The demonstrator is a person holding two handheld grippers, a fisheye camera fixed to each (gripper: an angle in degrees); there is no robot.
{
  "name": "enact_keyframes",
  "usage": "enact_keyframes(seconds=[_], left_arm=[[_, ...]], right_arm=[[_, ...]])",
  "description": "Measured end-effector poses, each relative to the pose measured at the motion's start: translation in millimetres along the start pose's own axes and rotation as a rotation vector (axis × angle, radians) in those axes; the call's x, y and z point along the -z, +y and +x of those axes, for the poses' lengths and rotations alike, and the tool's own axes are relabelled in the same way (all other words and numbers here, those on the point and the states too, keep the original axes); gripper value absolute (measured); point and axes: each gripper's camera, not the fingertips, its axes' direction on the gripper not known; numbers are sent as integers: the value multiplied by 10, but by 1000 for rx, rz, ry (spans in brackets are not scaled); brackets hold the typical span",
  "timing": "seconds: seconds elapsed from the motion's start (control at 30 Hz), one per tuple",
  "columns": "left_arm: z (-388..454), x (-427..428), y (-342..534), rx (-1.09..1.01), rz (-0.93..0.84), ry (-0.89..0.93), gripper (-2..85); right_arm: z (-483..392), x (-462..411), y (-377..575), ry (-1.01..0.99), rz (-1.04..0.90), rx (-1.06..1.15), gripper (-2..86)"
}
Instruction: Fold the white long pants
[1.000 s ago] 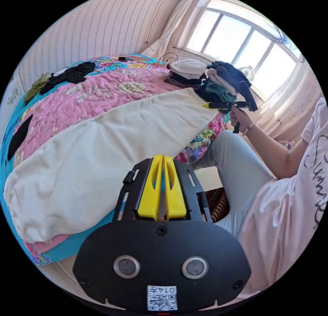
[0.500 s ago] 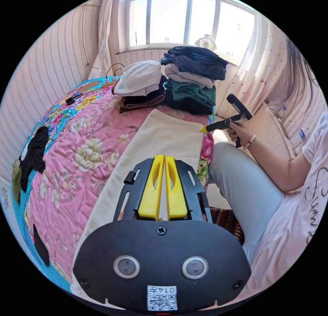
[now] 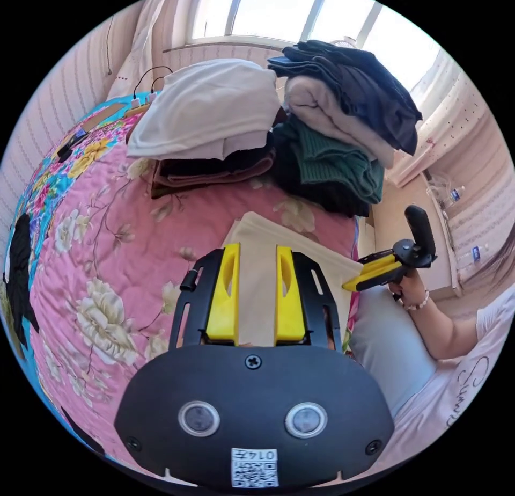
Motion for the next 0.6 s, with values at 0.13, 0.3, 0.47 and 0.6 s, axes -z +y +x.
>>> enact_keyframes(seconds=[0.13,0.3,0.47,0.6], left_arm=[[-15,-257,-289,-13,-46,-105,152],[-69,-699,-376,21,-217,-172,163],[253,-525,-200,-189,-201,-204,50],[400,-283,-12,-246,-154,-297,43]], right_arm=[[-136,-41,38,82,-1,50,37],[-258,-109,95,123,1,86,33],[-386,-197,180,120,15,110,30],[-533,-260,273,131,39,142,29]])
